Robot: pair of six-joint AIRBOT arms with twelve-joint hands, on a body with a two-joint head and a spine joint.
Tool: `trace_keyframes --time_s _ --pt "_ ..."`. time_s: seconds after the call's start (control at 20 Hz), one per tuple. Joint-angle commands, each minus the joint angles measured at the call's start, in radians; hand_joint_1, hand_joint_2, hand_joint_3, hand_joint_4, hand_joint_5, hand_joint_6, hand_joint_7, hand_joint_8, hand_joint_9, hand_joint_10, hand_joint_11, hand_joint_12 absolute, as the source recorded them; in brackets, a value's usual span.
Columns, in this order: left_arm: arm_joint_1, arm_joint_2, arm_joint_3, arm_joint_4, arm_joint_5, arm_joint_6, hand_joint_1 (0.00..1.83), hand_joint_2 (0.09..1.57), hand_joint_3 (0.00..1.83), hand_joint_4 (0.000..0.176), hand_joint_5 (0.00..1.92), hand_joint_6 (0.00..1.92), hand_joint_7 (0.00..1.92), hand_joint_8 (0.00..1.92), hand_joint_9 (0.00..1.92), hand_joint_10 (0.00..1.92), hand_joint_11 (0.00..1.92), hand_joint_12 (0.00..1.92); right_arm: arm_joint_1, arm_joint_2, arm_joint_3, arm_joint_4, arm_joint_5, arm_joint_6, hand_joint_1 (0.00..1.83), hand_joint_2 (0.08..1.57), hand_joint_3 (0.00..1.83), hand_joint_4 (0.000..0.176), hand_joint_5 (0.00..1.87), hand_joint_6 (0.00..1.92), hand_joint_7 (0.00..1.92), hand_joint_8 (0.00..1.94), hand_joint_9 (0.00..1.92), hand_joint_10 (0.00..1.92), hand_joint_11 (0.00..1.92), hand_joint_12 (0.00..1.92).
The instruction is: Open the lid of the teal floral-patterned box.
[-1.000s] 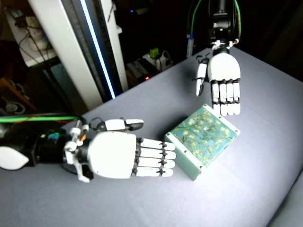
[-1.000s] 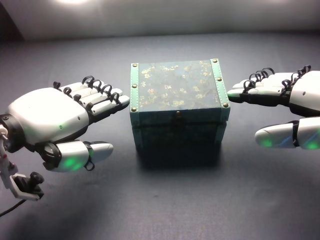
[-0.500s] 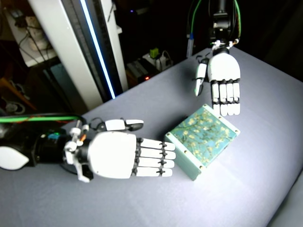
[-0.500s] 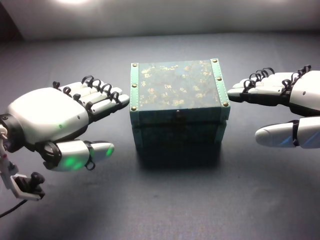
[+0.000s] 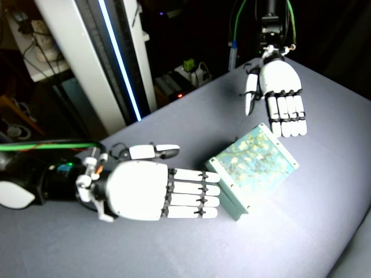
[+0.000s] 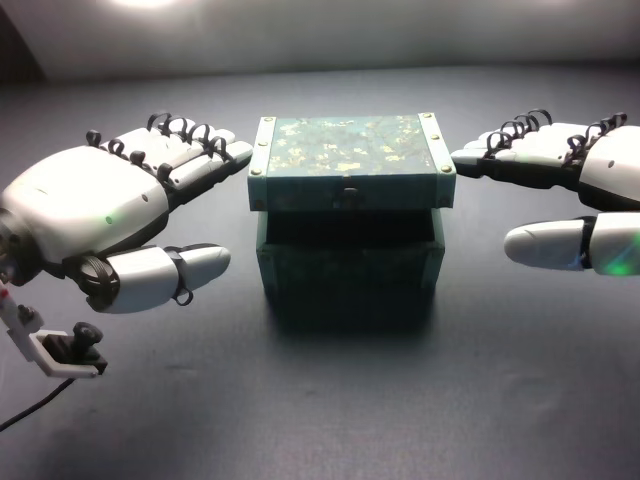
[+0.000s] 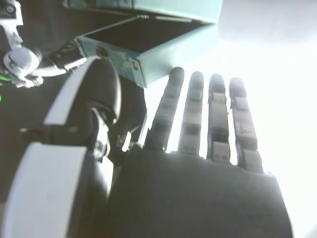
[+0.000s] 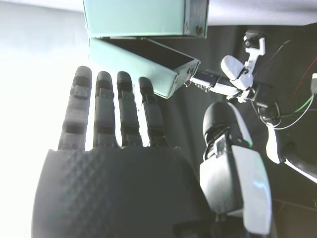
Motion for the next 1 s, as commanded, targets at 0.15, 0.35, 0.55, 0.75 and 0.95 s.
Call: trace_keyframes --time_s 0.15,0.35,0.55,0.75,0.95 --pt "-0.01 -0.009 -0.004 -0.013 -0.18 -0.005 0.14 1.37 0.0 0.0 0.03 0.01 0.03 0.01 0.02 0.0 0.04 0.02 0.01 -0.008 0.005 0.056 0.173 0.01 0.0 1.3 0.0 0.006 0.17 0.0 0.16 0.0 0.18 0.0 0.03 0.41" --pt "-0.01 -0.021 0.001 -0.039 -0.209 0.0 0.0 1.25 0.0 0.0 0.03 0.0 0.05 0.0 0.05 0.0 0.06 0.02 0.01 -0.025 0.018 0.092 0.197 0.01 0.0 1.32 0.0 0.0 0.17 0.0 0.17 0.0 0.15 0.0 0.0 0.4" --pt "-0.017 -0.04 0.01 -0.056 -0.231 0.0 0.02 1.21 0.01 0.0 0.03 0.01 0.04 0.0 0.04 0.0 0.06 0.01 0.011 -0.039 0.029 0.119 0.212 0.01 0.0 1.28 0.0 0.0 0.18 0.0 0.16 0.0 0.13 0.0 0.0 0.35" --pt "-0.027 -0.058 0.018 -0.075 -0.26 0.001 0.01 1.3 0.01 0.0 0.0 0.0 0.0 0.0 0.0 0.0 0.0 0.0 0.011 -0.049 0.037 0.141 0.23 0.01 0.0 1.31 0.01 0.009 0.19 0.0 0.17 0.0 0.14 0.01 0.03 0.31" --pt "-0.037 -0.068 0.023 -0.089 -0.27 0.011 0.0 1.28 0.0 0.0 0.0 0.0 0.0 0.0 0.0 0.0 0.0 0.0 0.016 -0.055 0.039 0.149 0.236 0.01 0.0 1.3 0.0 0.014 0.22 0.01 0.19 0.01 0.17 0.01 0.06 0.33"
